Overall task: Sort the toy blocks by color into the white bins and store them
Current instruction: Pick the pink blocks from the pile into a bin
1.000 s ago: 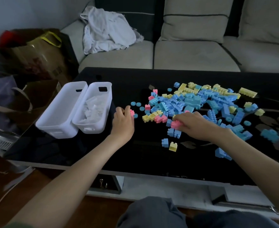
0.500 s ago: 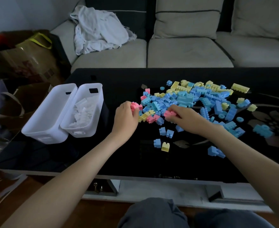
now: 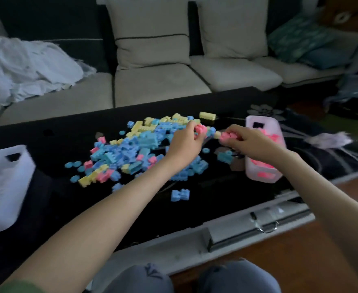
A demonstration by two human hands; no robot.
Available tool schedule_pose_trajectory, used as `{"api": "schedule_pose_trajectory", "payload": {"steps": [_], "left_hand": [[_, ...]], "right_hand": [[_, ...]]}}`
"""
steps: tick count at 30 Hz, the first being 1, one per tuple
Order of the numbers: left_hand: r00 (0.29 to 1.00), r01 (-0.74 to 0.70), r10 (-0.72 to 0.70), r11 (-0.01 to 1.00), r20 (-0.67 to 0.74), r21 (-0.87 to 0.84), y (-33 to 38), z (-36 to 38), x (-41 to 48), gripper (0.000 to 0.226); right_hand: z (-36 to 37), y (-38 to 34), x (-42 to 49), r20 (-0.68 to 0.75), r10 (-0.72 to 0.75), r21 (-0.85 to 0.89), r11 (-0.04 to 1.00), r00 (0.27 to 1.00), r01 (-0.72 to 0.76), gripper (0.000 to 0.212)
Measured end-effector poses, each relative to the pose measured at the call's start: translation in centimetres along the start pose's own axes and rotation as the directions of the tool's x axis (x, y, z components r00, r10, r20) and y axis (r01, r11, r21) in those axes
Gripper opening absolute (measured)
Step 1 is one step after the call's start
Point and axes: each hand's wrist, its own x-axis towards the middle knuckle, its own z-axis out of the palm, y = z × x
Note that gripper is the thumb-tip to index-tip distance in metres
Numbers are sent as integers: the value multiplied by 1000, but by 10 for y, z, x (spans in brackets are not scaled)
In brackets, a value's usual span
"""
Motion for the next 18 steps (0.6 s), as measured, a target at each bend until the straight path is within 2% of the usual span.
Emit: {"api": "schedule_pose_trajectory", "payload": {"steps": [3, 6, 11, 14, 18], "left_hand": [[998, -34, 36, 999, 50, -37, 32, 36, 16, 29], [993, -85, 87, 996, 83, -22, 62, 70, 27, 29], [969, -183, 170, 981, 177, 58, 89, 112, 35, 34], [968, -207, 175, 962, 179, 178, 84, 120, 38, 35], [970, -214, 158, 918, 186, 334, 75, 121, 40, 24]], "right_hand": [[-27, 42, -14, -59, 108, -52, 992, 992, -111, 24], [-45, 77, -21, -83, 152, -157, 974, 985, -164, 29], [-53, 100, -28, -78, 210, -34, 977, 975, -213, 32], [-51, 104, -27, -109, 194, -40, 979, 975, -200, 26], [-47, 103, -22, -159, 92, -57, 993, 983, -103, 21]]}}
